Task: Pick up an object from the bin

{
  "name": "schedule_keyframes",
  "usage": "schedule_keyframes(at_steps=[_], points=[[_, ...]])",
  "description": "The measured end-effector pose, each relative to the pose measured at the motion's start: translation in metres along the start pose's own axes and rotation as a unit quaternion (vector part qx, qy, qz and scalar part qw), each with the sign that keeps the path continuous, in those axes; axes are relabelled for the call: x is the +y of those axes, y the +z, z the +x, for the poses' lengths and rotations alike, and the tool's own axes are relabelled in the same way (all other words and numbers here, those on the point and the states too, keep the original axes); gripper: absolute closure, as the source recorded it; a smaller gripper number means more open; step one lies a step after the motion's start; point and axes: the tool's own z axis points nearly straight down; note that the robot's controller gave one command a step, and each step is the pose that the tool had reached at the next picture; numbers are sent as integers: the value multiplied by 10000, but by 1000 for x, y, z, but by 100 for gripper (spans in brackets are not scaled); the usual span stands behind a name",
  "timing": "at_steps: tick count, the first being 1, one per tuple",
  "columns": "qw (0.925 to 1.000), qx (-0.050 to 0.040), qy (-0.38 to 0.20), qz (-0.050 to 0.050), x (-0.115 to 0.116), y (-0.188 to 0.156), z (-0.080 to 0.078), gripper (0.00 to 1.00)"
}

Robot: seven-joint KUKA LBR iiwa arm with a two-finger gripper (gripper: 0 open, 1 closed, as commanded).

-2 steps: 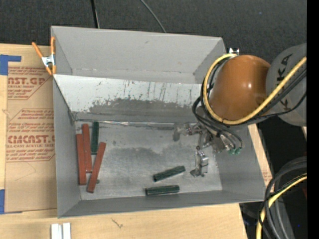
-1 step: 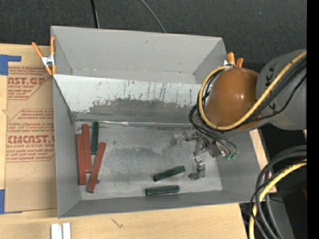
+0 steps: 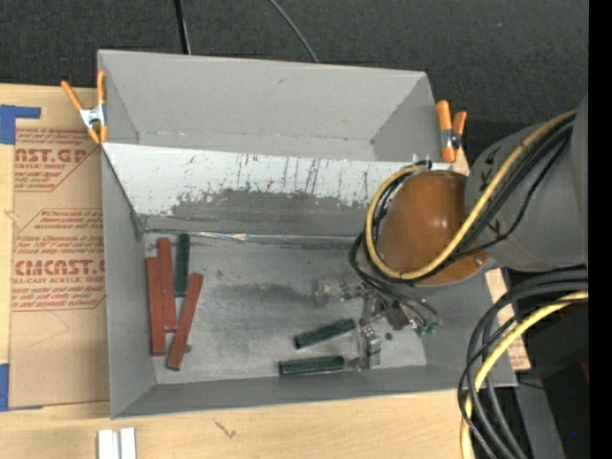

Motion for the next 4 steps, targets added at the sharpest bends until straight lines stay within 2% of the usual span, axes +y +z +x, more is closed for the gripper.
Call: schedule_keyframes(at_steps=[1,3,4], points=[[9993,-2,-378,4,14,14,3,100],[9993,5,-378,1,14,13,3,100],[9803,14,-1976,-12,33,-56,-4,100]])
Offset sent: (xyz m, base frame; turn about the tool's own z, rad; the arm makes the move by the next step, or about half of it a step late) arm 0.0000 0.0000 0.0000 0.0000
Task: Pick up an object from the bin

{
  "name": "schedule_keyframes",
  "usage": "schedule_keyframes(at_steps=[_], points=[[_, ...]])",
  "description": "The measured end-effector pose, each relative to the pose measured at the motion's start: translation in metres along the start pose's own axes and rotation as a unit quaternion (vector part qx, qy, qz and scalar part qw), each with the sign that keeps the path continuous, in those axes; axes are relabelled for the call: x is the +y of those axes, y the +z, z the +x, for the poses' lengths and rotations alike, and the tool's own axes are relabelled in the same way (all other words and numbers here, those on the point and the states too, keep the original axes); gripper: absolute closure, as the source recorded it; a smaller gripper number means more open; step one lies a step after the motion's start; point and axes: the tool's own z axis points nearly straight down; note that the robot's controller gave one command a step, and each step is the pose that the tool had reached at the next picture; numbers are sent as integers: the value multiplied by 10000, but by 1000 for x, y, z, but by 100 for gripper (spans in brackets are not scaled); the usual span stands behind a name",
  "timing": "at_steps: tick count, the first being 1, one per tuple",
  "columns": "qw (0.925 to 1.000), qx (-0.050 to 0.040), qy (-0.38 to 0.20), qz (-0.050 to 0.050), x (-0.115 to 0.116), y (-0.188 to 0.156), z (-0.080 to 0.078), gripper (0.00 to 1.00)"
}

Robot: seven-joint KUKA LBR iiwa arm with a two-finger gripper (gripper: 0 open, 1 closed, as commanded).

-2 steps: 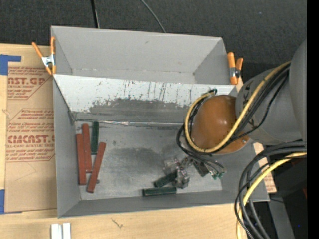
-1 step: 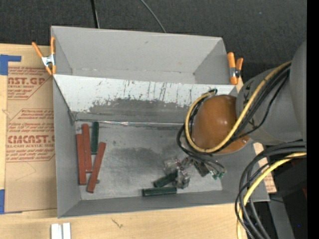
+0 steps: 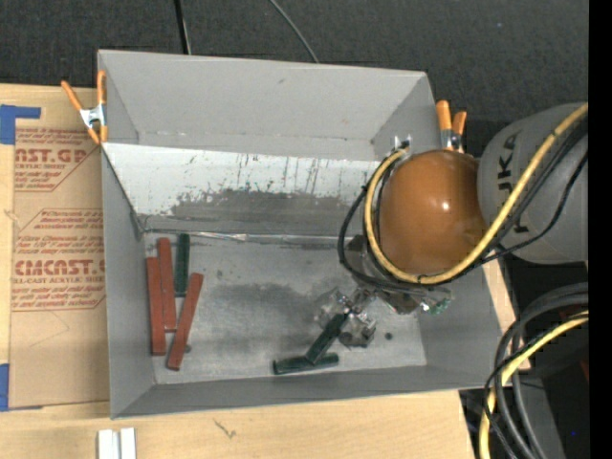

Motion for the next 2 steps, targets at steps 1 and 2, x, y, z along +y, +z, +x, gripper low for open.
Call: schedule_keyframes(at_steps=[1,2], points=[[10000,0,0,0,0,0,0,100],[10000,3,-22,-1,4,-89,-7,100]])
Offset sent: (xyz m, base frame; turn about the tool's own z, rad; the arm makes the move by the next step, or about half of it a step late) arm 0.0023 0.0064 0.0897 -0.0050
